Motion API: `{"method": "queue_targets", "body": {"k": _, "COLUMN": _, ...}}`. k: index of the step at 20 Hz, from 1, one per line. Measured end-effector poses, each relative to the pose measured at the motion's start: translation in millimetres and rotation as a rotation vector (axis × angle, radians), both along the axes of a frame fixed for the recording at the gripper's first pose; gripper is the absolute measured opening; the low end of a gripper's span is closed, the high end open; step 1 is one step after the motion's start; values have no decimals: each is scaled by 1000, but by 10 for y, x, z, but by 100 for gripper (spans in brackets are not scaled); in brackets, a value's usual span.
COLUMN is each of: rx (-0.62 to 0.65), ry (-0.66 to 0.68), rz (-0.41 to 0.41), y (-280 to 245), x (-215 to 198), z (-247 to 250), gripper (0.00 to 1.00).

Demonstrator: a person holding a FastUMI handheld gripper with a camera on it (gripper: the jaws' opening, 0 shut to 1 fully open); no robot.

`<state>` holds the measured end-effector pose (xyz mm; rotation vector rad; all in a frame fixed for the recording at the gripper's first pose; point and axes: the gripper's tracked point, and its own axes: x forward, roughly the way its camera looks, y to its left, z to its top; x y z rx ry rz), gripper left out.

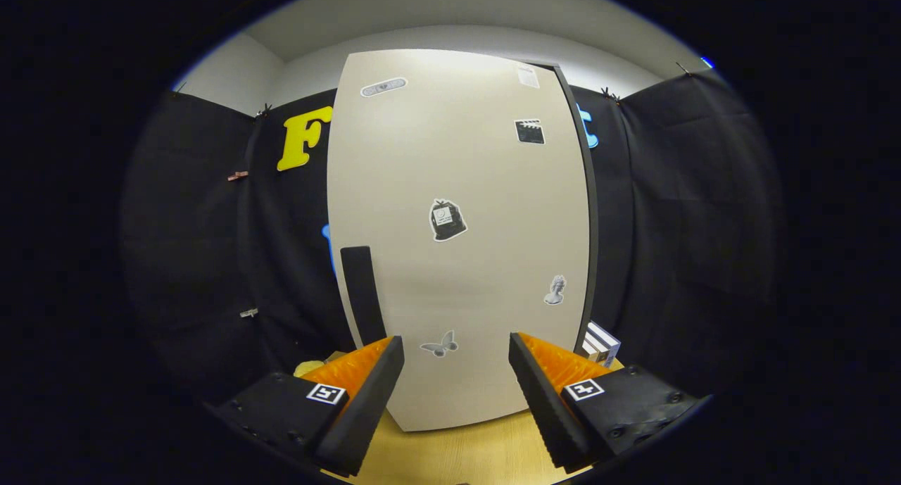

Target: Open the shoe cabinet door, grab the shoes and put them into the shoe cabinet, then close the shoe cabinet door.

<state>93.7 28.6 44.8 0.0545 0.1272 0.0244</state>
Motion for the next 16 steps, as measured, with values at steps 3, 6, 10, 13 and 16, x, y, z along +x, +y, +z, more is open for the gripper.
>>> {"method": "queue_targets", "body": {"k": 3, "rx": 17, "ry": 2, "rz": 27, "y": -178, "x": -103, "z": 28, "gripper": 97}}
{"method": "queue_targets", "body": {"k": 6, "rx": 34, "ry": 20, "rz": 58, "y": -331, "x": -228, "z": 12, "gripper": 97}}
{"method": "queue_targets", "body": {"k": 10, "rx": 34, "ry": 15, "rz": 29, "y": -513, "x": -453, "z": 95, "gripper": 98}}
{"method": "queue_targets", "body": {"k": 13, "rx": 28, "ry": -35, "rz": -32, "y": -589, "x": -622, "z": 234, "gripper": 98}}
{"method": "queue_targets", "body": {"k": 16, "rx": 21, "ry": -75, "rz": -67, "y": -546, "x": -731, "z": 302, "gripper": 98}}
